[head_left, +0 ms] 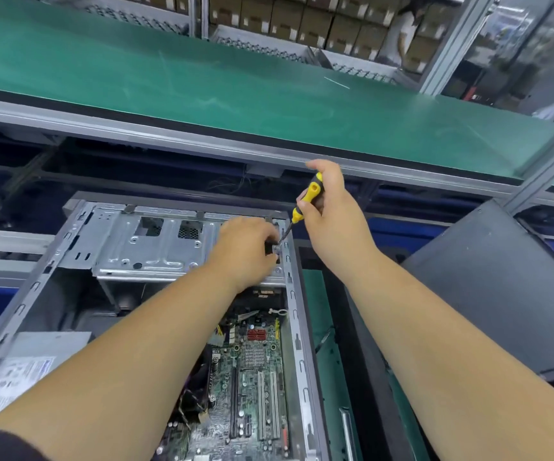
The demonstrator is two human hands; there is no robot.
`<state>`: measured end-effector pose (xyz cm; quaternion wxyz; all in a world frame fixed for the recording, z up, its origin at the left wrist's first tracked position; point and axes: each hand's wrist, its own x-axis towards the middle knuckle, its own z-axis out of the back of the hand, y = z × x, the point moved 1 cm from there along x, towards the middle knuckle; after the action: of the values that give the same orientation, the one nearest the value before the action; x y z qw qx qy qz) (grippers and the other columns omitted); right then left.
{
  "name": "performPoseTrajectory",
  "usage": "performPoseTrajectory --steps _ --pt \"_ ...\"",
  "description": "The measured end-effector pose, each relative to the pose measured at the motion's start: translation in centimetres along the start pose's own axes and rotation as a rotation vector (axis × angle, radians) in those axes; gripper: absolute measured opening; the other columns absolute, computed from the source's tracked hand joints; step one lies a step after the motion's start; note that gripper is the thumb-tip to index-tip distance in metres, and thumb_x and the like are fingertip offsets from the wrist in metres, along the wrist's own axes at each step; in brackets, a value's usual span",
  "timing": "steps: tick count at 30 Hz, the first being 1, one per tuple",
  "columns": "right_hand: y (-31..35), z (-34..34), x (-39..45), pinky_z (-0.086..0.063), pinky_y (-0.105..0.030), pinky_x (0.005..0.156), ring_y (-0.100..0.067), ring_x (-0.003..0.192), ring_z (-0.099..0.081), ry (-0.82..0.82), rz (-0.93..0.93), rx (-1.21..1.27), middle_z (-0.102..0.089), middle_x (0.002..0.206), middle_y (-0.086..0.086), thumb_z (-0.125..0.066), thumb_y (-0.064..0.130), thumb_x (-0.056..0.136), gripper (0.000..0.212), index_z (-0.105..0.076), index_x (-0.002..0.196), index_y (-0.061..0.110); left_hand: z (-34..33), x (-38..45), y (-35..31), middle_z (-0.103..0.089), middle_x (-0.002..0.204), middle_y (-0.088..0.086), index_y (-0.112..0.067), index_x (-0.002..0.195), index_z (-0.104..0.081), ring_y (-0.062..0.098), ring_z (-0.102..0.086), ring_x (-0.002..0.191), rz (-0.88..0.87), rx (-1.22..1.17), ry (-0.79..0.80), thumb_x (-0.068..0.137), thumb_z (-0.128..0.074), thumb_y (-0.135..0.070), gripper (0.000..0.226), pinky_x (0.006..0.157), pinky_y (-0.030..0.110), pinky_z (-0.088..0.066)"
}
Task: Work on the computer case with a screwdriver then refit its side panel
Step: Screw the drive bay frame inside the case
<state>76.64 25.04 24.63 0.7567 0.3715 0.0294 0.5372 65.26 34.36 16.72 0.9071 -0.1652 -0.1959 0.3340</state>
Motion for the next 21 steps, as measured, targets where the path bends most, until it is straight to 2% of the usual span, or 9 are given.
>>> performPoseTrajectory --steps 3,8,12,17,19,21 --pt "-0.5 -0.3 0.1 -0.056 -0.041 0.075 -0.013 0.082 -0.063 0.016 0.011 -0.034 -0.062 0.094 0.005 -0.056 0.014 0.098 0.052 -0.030 0.139 0.035 -0.5 -0.1 0.4 -0.068 0.105 -0.005 -0.030 0.104 -0.070 0.023 -0.056 0.105 0.013 -0.057 0.001 0.080 -0.069 -0.029 0.024 0.097 0.041 -0.043" --pt "-1.0 -0.7 0.6 -0.056 -0.030 0.075 -0.011 0.085 -0.063 0.031 0.028 -0.035 -0.062 0.098 0.006 -0.056 0.014 0.098 0.053 -0.029 0.140 0.034 -0.8 -0.1 0.5 -0.070 0.100 -0.007 -0.031 0.103 -0.071 0.023 -0.057 0.104 0.003 -0.033 -0.032 0.082 -0.068 -0.030 0.021 0.096 0.039 -0.043" --pt "-1.1 -1.2 0.9 -0.050 -0.019 0.070 -0.009 0.085 -0.062 0.054 0.046 -0.051 -0.062 0.101 0.007 -0.057 0.014 0.098 0.053 -0.030 0.140 0.035 -0.9 -0.1 0.5 -0.069 0.101 -0.006 -0.030 0.103 -0.070 0.023 -0.054 0.104 0.018 -0.033 -0.024 0.084 -0.067 -0.031 0.019 0.095 0.039 -0.041" --pt "-1.2 -1.3 1.3 -0.054 -0.028 0.070 -0.011 0.080 -0.062 0.062 0.078 -0.077 -0.062 0.094 0.005 -0.060 0.017 0.096 0.046 -0.036 0.131 0.034 -0.8 -0.1 0.6 -0.068 0.101 -0.006 -0.029 0.104 -0.070 0.022 -0.052 0.105 0.030 -0.048 -0.008 0.086 -0.066 -0.029 0.018 0.096 0.040 -0.041" --pt "-1.2 -1.1 1.8 -0.054 -0.032 0.068 -0.014 0.077 -0.061 0.055 0.105 -0.095 -0.062 0.088 0.005 -0.066 0.022 0.093 0.038 -0.041 0.121 0.032 -0.9 -0.1 0.6 -0.068 0.102 -0.005 -0.028 0.105 -0.070 0.023 -0.052 0.105 0.029 -0.049 0.000 0.087 -0.065 -0.028 0.018 0.096 0.039 -0.041" --pt "-1.3 -1.2 2.4 -0.052 -0.030 0.063 -0.016 0.074 -0.060 0.030 0.098 -0.114 -0.061 0.084 0.006 -0.071 0.030 0.088 0.033 -0.043 0.107 0.028 -0.9 -0.1 0.6 -0.067 0.103 -0.004 -0.027 0.105 -0.070 0.023 -0.051 0.106 0.027 -0.048 0.006 0.087 -0.065 -0.028 0.019 0.096 0.038 -0.040"
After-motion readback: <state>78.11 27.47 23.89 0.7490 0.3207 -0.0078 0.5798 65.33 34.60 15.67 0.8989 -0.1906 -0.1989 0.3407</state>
